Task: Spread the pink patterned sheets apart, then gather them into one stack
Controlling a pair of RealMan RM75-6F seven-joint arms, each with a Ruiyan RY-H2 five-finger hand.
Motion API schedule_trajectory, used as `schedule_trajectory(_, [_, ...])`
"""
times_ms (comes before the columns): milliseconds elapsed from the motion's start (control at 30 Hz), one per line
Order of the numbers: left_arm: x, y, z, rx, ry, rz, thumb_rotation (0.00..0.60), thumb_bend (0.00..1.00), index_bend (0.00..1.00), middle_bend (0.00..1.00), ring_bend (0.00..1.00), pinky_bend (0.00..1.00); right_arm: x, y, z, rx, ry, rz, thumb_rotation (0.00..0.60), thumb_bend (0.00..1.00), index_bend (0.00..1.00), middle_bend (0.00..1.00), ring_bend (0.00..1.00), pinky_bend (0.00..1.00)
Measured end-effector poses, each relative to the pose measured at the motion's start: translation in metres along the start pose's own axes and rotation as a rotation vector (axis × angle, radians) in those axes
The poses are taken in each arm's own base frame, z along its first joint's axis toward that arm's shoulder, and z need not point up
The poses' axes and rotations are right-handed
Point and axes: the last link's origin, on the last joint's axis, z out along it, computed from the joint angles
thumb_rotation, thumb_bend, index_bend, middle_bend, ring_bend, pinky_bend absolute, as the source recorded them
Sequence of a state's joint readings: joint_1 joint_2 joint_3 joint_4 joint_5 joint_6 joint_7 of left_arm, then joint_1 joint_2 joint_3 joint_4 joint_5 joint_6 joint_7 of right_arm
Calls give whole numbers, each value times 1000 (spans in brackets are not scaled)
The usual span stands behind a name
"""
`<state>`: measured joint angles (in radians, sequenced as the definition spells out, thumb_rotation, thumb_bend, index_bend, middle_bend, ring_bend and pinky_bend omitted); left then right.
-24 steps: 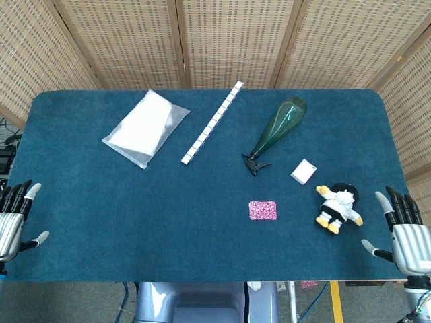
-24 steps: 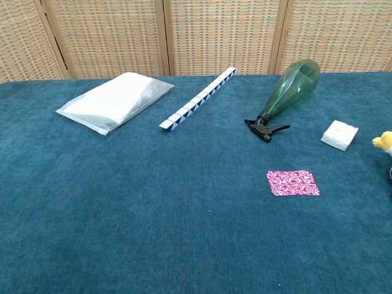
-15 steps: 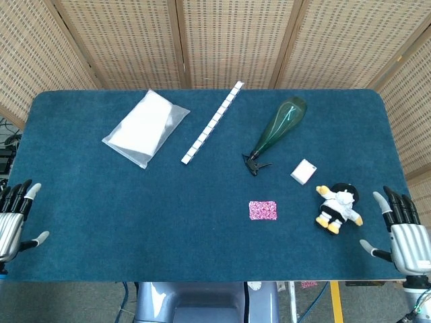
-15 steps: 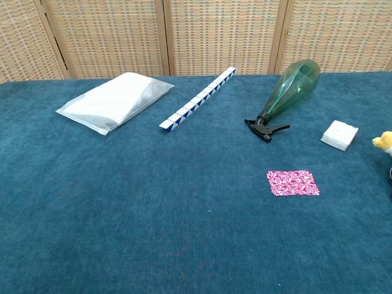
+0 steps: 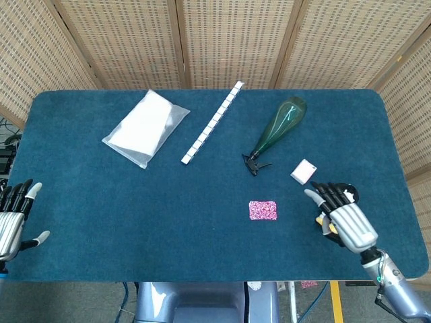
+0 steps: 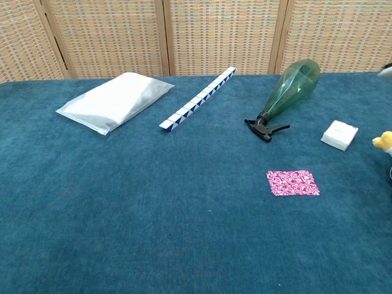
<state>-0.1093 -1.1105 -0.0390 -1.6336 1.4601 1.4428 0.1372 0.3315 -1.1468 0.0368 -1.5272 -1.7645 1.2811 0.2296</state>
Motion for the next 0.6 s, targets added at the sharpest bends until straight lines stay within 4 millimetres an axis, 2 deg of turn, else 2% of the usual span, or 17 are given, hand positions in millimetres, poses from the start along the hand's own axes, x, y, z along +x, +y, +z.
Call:
schedule_trajectory(167, [0, 0, 0, 3, -4, 1, 600, 19, 0, 0, 0, 0, -20, -18, 24, 76, -81, -18, 600, 1000, 101, 57, 0, 13])
schedule_trajectory(600, [0, 0, 0, 5, -6, 4, 600, 20, 0, 0, 0, 0, -63, -33, 68, 55, -273, -50, 600, 1000, 112, 58, 0, 33])
